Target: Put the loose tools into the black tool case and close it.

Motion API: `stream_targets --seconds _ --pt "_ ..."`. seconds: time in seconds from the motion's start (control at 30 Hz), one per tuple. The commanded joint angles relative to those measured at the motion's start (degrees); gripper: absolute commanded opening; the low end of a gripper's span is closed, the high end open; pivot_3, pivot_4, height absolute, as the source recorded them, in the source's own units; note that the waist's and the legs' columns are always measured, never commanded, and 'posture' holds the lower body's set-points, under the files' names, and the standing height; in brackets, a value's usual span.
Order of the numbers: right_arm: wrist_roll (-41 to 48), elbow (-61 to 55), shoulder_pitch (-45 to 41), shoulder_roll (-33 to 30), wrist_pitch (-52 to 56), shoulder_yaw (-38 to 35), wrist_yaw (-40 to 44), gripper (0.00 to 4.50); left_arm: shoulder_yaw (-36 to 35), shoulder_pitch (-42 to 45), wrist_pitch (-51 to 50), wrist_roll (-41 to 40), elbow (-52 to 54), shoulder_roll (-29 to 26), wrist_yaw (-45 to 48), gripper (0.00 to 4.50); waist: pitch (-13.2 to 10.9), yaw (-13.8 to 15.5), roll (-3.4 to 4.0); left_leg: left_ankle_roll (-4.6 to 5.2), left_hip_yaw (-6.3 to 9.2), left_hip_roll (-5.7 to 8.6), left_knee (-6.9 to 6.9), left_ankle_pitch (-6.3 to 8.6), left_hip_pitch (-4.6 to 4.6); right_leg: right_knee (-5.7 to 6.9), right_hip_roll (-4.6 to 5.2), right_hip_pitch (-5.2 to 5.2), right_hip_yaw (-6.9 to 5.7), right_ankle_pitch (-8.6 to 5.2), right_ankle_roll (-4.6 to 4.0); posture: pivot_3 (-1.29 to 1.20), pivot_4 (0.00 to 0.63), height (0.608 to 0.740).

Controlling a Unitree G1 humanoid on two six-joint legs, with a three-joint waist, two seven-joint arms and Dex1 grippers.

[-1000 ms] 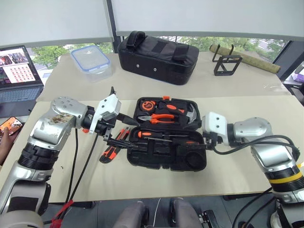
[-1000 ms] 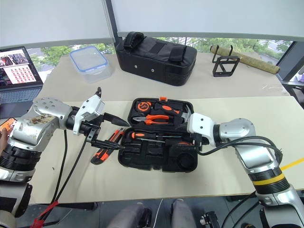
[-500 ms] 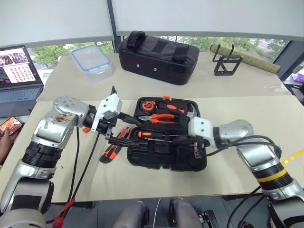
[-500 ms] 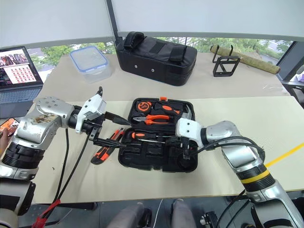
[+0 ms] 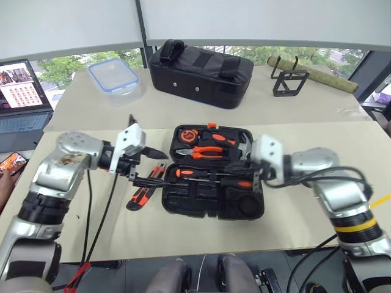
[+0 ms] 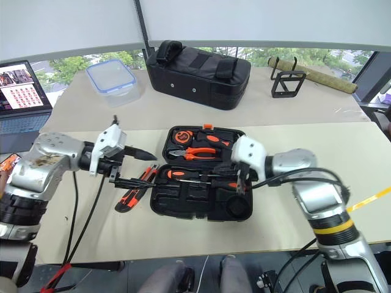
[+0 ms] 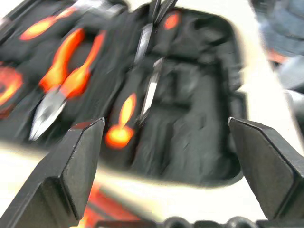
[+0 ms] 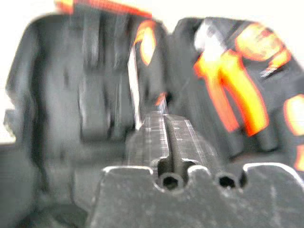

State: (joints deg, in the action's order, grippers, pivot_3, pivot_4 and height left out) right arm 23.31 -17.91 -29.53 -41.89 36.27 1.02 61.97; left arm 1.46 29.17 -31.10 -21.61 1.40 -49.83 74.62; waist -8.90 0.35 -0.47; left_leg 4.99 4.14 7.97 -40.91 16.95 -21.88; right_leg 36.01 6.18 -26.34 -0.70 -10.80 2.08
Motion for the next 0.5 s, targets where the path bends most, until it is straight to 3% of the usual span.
stream_targets --seconds 0.03,0.13,0.27,0.4,0.5 --pt "12.0 -8.0 0.3 -2.2 10.1 -8.5 -1.1 2.17 -9.3 -6.9 0.3 2.3 -0.7 -2.8 -8.8 4.5 0.0 0.1 0.01 0.0 0.02 0.0 0.0 0.0 0.01 -0.02 -0.01 0.02 -0.01 0.0 0.0 0.0 0.15 0.722" --pt "16.2 -11.2 2.0 -4.1 13.4 -11.6 -2.3 3.18 -15.5 -13.4 0.8 3.1 -3.6 -5.5 -11.8 4.5 0.0 0.1 0.02 0.0 0.01 0.0 0.08 0.01 0.06 -0.09 0.0 0.07 0.01 0.0 0.0 0.0 0.15 0.722" --pt "19.2 -13.6 3.6 -5.5 15.1 -13.2 -4.2 4.43 -17.2 -15.0 2.6 3.4 -6.6 -7.9 -11.4 4.5 0.0 0.8 0.0 -0.04 0.02 0.03 0.1 0.03 0.06 -0.08 0.04 0.1 -0.02 0.0 0.0 0.0 0.15 0.722" --pt "20.3 -15.2 4.3 -6.2 15.1 -13.1 -6.1 4.43 -12.7 -9.5 4.6 5.6 -13.0 -8.6 -10.3 4.5 0.0 1.5 -0.01 -0.39 0.03 0.11 0.08 0.25 0.09 -0.09 0.11 0.14 -0.03 0.01 0.01 0.0 0.15 0.722" --pt "20.9 -16.0 4.6 -5.7 14.9 -13.1 -8.3 4.43 -5.5 0.4 5.7 10.3 -21.5 -5.9 -10.6 4.5 0.0 1.9 -0.04 -0.36 0.02 0.13 0.06 0.23 0.05 -0.06 0.11 0.15 -0.08 0.02 0.02 0.0 0.15 0.722"
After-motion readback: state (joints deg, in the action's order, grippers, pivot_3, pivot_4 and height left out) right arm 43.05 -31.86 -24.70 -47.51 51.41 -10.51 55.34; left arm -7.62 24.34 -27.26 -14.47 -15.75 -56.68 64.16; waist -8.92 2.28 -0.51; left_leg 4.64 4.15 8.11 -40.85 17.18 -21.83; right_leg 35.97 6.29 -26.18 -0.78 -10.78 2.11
